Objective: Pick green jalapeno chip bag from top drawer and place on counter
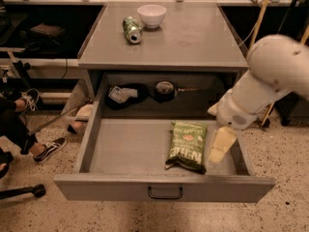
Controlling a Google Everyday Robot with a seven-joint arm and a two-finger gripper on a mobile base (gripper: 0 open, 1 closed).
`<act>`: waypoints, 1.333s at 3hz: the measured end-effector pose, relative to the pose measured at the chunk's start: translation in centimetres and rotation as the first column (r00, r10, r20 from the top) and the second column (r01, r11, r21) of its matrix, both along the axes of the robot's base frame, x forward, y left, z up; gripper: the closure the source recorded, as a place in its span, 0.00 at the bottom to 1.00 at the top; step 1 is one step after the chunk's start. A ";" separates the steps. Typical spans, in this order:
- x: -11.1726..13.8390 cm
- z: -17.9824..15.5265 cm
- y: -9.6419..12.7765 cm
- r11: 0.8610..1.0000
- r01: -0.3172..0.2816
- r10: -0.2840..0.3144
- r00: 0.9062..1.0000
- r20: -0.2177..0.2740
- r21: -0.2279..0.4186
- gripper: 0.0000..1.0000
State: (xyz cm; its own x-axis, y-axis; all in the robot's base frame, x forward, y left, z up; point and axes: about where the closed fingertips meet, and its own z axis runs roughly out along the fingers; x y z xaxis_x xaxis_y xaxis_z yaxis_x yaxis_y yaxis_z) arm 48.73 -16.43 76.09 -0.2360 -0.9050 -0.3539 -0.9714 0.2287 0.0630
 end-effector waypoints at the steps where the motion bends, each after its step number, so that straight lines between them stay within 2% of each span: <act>1: 3.2 -10.1 4.0 0.998 0.009 -0.004 0.997 -0.083 0.066 0.00; 2: 7.2 -15.3 6.7 0.993 0.043 -0.032 0.994 -0.103 0.109 0.00; 3: 7.2 -15.3 6.7 0.993 0.043 -0.032 0.994 -0.104 0.109 0.00; 4: 7.2 -15.3 6.7 0.993 0.043 -0.031 0.994 -0.104 0.109 0.14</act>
Offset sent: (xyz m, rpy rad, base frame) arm 0.1277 0.0998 -0.2230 0.1707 0.1107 -0.0839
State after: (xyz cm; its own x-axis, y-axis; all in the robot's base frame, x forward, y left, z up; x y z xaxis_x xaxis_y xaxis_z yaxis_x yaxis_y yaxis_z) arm 55.91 -9.74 60.80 -0.3086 -0.8514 -0.4241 -0.9497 0.2506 0.1879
